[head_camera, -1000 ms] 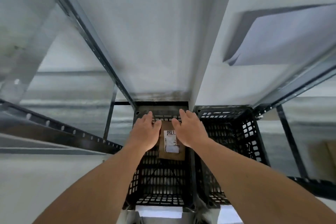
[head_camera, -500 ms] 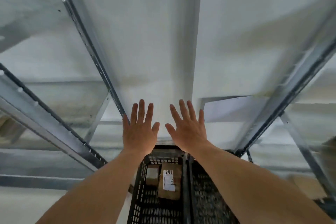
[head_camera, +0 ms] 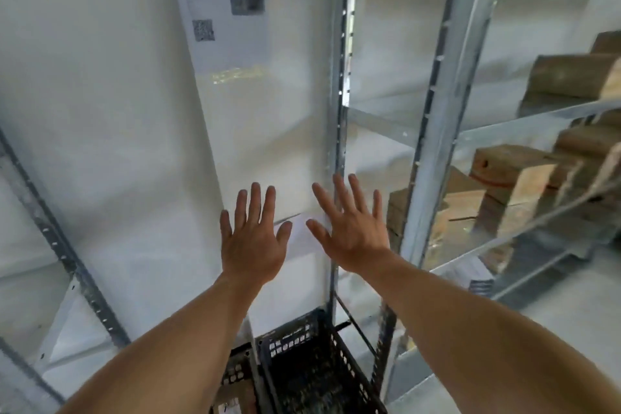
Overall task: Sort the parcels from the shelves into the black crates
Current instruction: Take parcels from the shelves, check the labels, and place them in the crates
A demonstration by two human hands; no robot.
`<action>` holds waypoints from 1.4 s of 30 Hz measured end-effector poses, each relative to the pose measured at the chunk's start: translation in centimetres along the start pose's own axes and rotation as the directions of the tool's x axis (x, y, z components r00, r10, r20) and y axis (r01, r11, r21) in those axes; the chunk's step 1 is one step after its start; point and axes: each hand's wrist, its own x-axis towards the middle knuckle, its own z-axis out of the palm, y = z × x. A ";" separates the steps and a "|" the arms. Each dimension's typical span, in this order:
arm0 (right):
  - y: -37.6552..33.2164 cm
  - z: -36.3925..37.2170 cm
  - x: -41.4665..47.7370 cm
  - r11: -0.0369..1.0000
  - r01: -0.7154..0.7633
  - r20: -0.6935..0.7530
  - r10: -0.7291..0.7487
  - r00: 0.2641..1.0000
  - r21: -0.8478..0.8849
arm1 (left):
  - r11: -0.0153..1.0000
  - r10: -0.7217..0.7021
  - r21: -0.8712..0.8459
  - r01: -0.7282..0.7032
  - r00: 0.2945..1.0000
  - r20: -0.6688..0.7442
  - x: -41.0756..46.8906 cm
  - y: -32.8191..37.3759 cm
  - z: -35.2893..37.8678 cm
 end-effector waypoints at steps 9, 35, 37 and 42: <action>17.2 -10.6 -12.4 0.947 -0.313 -0.176 0.297 0.939 -0.075 | 0.910 0.370 -0.179 -0.373 0.928 -0.055 -2.6 21.3 -3.9; 68.1 -20.4 -14.0 0.699 -0.626 -0.204 0.707 0.677 0.347 | 0.808 0.175 -0.582 -0.093 0.981 0.087 11.3 75.6 -1.6; 70.6 -20.0 -11.6 0.703 -0.614 -0.202 0.701 0.684 0.358 | 0.770 0.125 -0.638 -0.006 0.982 0.142 14.1 77.7 -0.5; 76.7 -20.0 -3.9 0.651 -0.554 -0.172 0.715 0.678 0.519 | 0.514 0.030 -0.850 0.111 0.989 0.147 23.0 82.3 1.5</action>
